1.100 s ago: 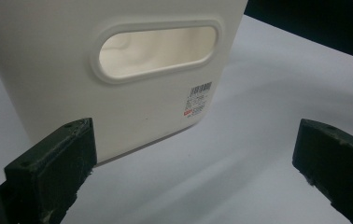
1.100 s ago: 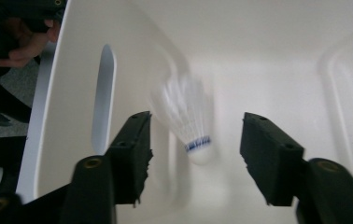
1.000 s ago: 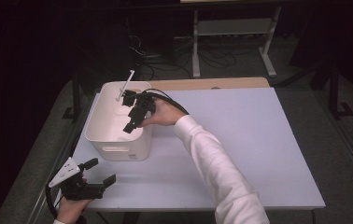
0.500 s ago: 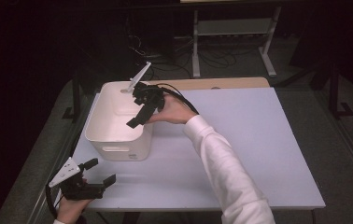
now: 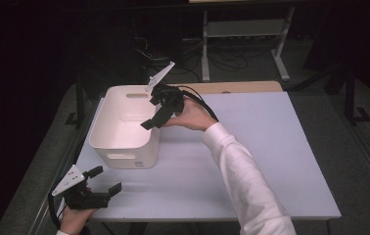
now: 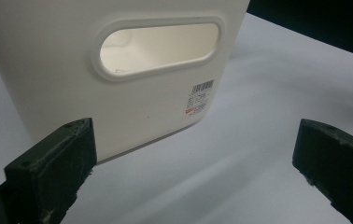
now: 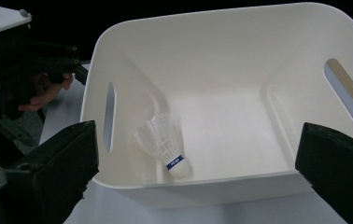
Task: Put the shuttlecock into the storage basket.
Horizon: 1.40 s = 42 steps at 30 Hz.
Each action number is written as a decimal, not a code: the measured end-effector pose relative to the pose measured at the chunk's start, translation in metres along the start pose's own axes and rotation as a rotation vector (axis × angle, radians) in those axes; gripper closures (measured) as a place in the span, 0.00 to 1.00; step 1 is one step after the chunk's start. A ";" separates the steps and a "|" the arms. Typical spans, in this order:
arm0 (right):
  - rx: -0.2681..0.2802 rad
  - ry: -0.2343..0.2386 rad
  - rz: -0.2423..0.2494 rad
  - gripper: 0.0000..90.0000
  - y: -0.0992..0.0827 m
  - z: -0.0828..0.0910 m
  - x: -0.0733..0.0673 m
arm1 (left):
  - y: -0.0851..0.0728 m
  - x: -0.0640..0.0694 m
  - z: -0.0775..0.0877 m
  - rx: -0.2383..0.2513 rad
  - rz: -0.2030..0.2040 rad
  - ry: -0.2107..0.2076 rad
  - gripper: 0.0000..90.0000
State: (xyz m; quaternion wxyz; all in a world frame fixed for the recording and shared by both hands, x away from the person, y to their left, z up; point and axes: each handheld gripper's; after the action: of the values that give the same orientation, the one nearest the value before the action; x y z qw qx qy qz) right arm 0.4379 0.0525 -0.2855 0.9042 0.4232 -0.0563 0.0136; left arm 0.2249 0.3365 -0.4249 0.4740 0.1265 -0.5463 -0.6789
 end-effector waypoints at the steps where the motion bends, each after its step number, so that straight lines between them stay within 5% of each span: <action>1: 0.000 -0.004 -0.002 0.00 -0.001 0.001 0.000 | 0.000 0.000 0.000 0.000 0.001 0.000 0.00; 42: 0.029 -0.091 -0.147 0.00 -0.069 0.054 -0.005 | 0.000 0.000 -0.001 -0.005 -0.002 0.004 0.00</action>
State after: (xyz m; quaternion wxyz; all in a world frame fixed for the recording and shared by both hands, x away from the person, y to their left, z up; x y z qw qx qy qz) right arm 0.4326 -0.0330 -0.3040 0.8930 0.4395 -0.0659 -0.0711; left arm 0.2256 0.3365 -0.4251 0.4744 0.1273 -0.5437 -0.6805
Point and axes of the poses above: each handheld gripper's, and its own axes: z roughly backward along the jaws, y roughly out of its top, x roughly to its right, and after that the axes turned 12 degrees about z, right-handed
